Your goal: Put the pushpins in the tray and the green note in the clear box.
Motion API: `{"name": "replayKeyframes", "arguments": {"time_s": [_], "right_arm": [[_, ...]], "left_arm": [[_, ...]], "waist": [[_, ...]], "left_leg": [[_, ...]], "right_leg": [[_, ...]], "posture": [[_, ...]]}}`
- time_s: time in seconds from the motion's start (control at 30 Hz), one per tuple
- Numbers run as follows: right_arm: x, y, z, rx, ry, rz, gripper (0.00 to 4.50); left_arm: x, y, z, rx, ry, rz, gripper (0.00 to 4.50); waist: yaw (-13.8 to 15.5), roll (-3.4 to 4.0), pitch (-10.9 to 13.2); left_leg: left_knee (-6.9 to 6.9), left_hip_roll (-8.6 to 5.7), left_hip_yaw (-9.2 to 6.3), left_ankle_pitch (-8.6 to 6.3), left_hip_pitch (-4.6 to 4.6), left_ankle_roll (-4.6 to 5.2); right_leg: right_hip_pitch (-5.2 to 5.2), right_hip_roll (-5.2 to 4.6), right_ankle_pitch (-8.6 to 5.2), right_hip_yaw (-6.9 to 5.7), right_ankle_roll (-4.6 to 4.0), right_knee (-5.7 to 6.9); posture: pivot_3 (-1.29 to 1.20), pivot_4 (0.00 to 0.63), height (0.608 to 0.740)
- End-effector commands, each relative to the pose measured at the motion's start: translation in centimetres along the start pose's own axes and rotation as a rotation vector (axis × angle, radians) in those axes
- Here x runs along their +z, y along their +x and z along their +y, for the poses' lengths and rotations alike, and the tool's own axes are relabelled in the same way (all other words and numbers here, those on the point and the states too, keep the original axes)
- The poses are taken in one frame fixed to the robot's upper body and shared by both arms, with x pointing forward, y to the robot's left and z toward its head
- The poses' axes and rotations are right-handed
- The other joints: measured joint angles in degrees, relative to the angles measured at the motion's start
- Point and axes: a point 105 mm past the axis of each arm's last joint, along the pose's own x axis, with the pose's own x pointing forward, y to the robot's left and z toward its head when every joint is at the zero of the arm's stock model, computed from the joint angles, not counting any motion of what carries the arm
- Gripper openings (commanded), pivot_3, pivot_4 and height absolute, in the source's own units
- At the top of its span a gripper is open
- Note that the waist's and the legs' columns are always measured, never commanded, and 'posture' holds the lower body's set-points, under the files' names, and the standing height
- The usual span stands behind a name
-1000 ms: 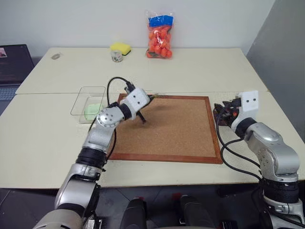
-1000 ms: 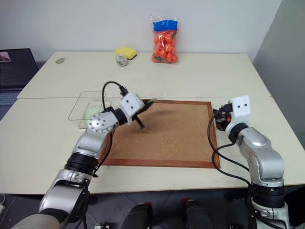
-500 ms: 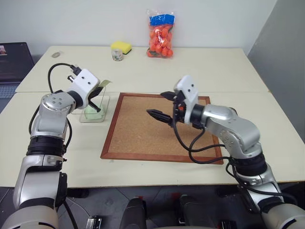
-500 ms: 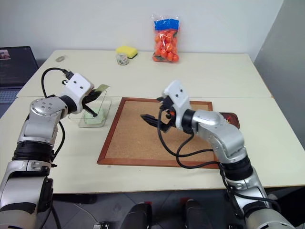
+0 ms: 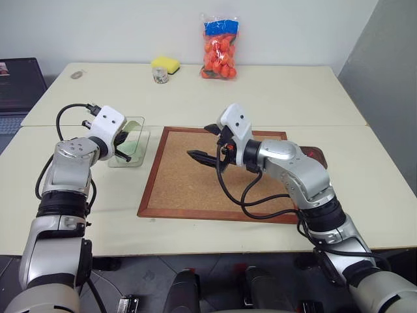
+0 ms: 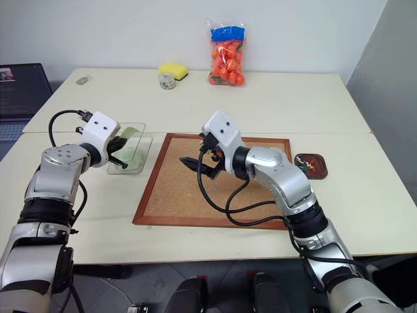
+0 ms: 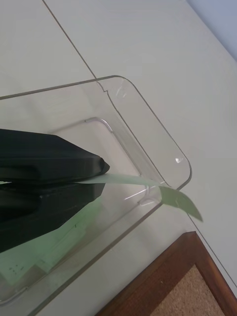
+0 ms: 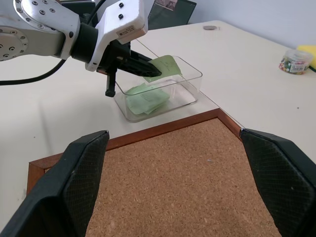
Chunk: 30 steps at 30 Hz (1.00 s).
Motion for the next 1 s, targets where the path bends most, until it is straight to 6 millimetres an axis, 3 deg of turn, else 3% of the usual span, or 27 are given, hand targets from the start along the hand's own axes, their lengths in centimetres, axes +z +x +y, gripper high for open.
{"name": "replayKeyframes", "arguments": {"time_s": [0.03,0.07,0.1,0.3,0.6,0.7,0.73,0.83,0.93,1.0], "right_arm": [[1.7,0.3,0.5,0.028,-0.051,-0.050,4.49],[1.7,0.3,0.6,0.030,-0.050,-0.051,4.49],[1.7,0.4,0.7,0.034,-0.049,-0.053,4.50],[1.7,0.5,0.8,0.045,-0.050,-0.058,4.50],[2.0,0.6,0.9,0.054,-0.051,-0.063,4.50],[2.1,0.5,0.9,0.052,-0.052,-0.063,4.50],[2.1,0.5,0.9,0.050,-0.053,-0.064,4.50],[2.0,0.0,0.7,0.037,-0.055,-0.067,4.50],[1.7,-1.0,0.4,0.002,-0.064,-0.079,4.50],[1.3,-2.1,-0.2,-0.051,-0.073,-0.092,4.50]], "left_arm": [[0.9,-1.1,1.2,0.047,-0.031,-0.036,0.00],[0.7,-1.2,1.1,0.049,-0.050,-0.032,0.00],[0.6,-1.5,1.4,0.066,-0.105,-0.037,0.38],[1.0,-2.4,2.7,0.137,-0.337,-0.057,1.34],[1.8,-2.8,3.0,0.164,-0.373,-0.075,3.26],[3.3,-2.9,3.0,0.158,-0.372,-0.136,3.88],[4.3,-3.0,2.7,0.138,-0.352,-0.180,4.06],[6.4,-3.5,1.5,0.066,-0.250,-0.273,4.06],[8.2,-4.2,-2.1,-0.128,-0.152,-0.371,4.06],[8.8,-4.3,-4.1,-0.160,-0.066,-0.402,4.06]], "waist": [[0.0,0.00,0.0],[0.0,0.00,0.0],[0.0,0.00,0.0],[0.0,-0.01,0.0],[0.0,-0.02,0.0],[0.0,-0.02,0.0],[0.0,-0.02,0.0],[0.0,-0.06,0.0],[0.0,-0.06,0.0],[0.1,-0.07,0.0]], "left_leg": [[0.00,0.00,0.00,0.00,0.00,0.00],[0.00,0.00,0.01,0.00,0.01,0.00],[0.00,0.00,0.00,0.00,0.01,0.00],[0.03,0.01,-0.02,0.00,0.00,0.00],[0.04,0.00,-0.01,0.00,0.01,0.00],[0.04,0.00,-0.02,0.00,0.01,0.00],[0.04,0.00,-0.02,0.00,0.00,0.00],[0.04,0.00,-0.02,0.00,-0.01,-0.01],[0.03,-0.01,0.00,0.00,-0.01,-0.01],[0.02,-0.04,0.03,0.00,0.00,-0.02]], "right_leg": [[0.00,0.00,0.00,0.00,0.00,0.00],[0.00,0.00,0.00,0.00,0.00,0.01],[0.00,0.00,0.00,0.00,-0.01,0.01],[-0.02,0.00,0.00,-0.01,0.00,0.07],[-0.02,-0.02,0.00,0.00,-0.01,0.08],[-0.02,-0.02,0.00,-0.01,-0.01,0.08],[-0.02,-0.02,0.00,-0.01,-0.01,0.08],[-0.02,-0.02,0.01,-0.01,-0.02,0.07],[-0.02,-0.04,0.01,0.01,-0.02,0.06],[-0.02,-0.08,0.01,0.03,-0.03,0.05]], "posture": [[0.00,0.150,0.740],[0.00,0.150,0.740],[0.00,0.150,0.740],[0.00,0.150,0.740],[0.00,0.150,0.740],[0.00,0.150,0.740],[0.00,0.150,0.740],[0.00,0.150,0.740],[0.00,0.150,0.740],[0.00,0.150,0.740]]}}
